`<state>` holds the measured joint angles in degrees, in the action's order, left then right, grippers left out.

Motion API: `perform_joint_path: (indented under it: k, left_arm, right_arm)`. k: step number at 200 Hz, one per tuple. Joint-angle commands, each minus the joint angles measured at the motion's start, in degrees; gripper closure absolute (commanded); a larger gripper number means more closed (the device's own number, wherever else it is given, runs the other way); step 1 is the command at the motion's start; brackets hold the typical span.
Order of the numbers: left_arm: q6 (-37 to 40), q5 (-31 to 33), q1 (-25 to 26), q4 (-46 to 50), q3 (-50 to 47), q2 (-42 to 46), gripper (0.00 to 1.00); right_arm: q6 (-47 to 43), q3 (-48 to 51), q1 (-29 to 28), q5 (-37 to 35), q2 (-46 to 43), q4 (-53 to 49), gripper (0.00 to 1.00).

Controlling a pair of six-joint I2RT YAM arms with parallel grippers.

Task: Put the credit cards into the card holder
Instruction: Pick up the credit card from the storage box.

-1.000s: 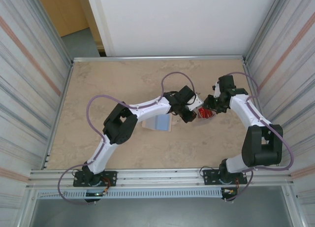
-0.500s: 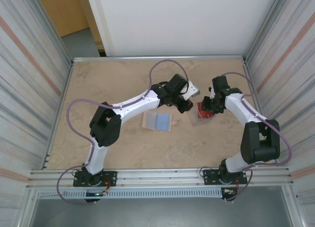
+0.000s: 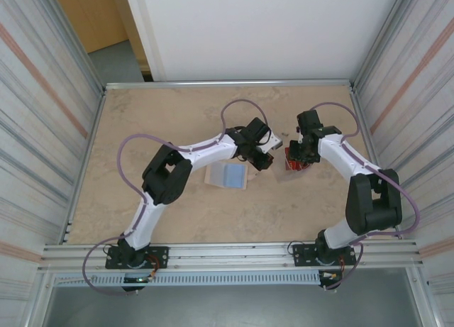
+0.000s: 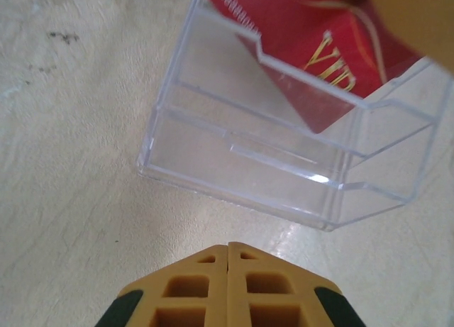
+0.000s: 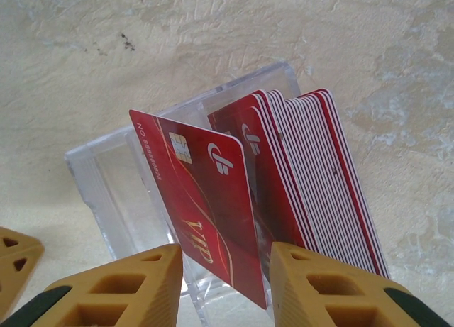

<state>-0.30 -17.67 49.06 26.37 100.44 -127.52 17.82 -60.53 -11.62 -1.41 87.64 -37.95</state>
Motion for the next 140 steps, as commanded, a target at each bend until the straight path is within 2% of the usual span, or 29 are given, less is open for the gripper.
perform_joint_path:
  k: [1, 71, 140]
  left_arm:
    - [-1.28, -1.22, 0.25, -0.36, 2.35, -0.99, 1.0]
    - [-2.34, -1.8, 0.64, -0.8, 3.67, -3.65, 1.0]
    - [-2.23, -1.49, 0.64, -0.56, 4.76, -5.09, 1.0]
  right_arm:
    - [1.6, -1.17, -0.34, -1.48, 1.55, -0.02, 0.63]
    - [1.42, -0.85, -0.79, 3.54, 2.21, 1.74, 0.65]
    - [1.34, -0.46, -0.52, 8.2, 0.21, 2.89, 0.76]
